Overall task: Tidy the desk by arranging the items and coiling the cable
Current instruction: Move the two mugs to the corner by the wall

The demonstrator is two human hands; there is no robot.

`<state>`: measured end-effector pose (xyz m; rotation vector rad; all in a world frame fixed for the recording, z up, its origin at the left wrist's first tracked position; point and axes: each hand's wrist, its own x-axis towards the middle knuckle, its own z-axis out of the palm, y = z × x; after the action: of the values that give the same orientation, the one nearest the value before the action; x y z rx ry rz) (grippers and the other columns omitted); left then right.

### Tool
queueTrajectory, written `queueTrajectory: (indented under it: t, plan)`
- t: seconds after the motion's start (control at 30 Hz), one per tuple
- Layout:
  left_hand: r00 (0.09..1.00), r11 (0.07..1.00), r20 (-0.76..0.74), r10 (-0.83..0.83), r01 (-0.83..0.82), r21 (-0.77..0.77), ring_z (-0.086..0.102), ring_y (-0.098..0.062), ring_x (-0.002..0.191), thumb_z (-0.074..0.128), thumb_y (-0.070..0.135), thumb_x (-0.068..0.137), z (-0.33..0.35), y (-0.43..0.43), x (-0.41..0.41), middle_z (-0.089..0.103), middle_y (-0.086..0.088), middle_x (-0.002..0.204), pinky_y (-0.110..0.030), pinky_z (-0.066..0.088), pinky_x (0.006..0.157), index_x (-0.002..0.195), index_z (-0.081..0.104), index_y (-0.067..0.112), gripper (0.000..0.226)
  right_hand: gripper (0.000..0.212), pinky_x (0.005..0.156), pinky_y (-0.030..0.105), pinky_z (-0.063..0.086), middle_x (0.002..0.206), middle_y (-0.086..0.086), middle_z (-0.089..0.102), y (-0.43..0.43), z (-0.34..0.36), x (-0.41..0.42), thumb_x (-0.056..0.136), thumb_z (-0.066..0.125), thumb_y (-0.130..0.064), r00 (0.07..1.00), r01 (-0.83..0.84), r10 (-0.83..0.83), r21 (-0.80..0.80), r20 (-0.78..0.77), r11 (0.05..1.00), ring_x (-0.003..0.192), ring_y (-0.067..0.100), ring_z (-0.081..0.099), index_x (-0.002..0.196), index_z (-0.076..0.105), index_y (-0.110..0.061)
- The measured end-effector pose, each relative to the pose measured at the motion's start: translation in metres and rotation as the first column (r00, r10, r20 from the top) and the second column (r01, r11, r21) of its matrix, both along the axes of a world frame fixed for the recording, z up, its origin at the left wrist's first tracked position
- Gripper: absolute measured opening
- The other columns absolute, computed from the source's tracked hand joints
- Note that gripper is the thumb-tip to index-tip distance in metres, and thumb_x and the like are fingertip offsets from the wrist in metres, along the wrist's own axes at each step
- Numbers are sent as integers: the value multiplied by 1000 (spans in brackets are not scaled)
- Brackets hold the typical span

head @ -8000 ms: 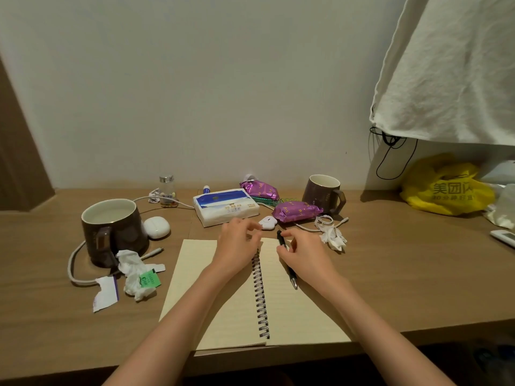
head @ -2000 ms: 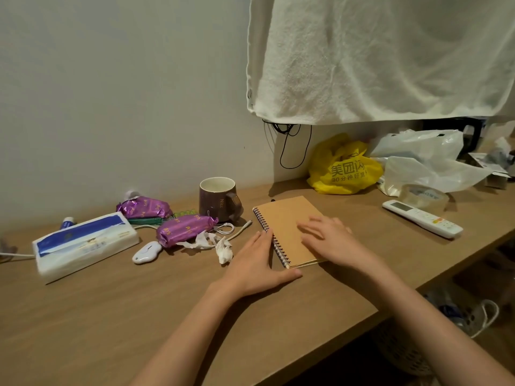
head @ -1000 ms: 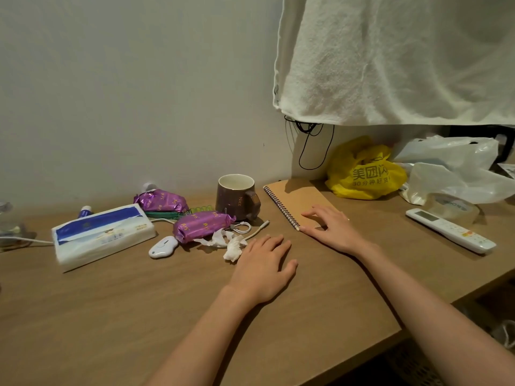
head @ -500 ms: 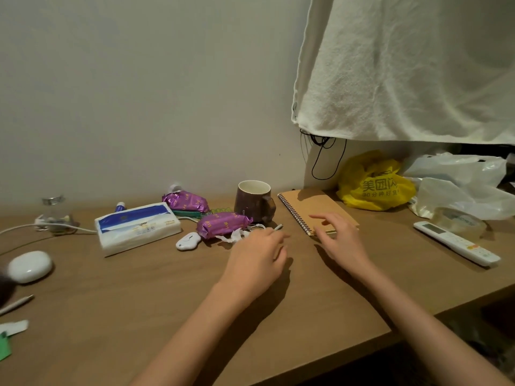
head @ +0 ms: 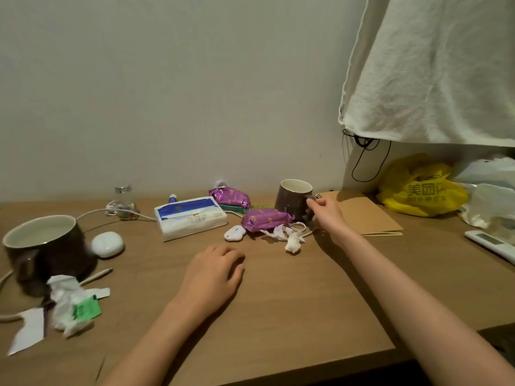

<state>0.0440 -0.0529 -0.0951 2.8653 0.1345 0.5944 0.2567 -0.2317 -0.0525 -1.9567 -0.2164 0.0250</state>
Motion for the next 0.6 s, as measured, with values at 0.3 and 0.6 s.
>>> queueTrajectory:
  t: [0.3, 0.6]
  plan:
    - [999, 1000, 32, 4, -3, -21, 50, -14, 113, 41, 38, 94, -8, 1, 4, 56, 11, 122, -29, 38, 91, 122, 58, 29, 34, 31, 58, 23, 36, 73, 0, 46, 15, 7, 9, 102, 31, -26, 992, -61, 73, 112, -104, 992, 63, 11, 41, 81, 48, -13]
    - [989, 929, 150, -7, 61, -364, 33, -9, 132, 53, 43, 90, 14, -2, 1, 39, 7, 145, -25, 28, 106, 148, 18, 28, 70, 30, 79, 30, 44, 106, 5, 55, 10, 55, -30, 103, 32, -33, 977, -117, 99, 85, 190, 989, 93, 16, 52, 115, 49, -12]
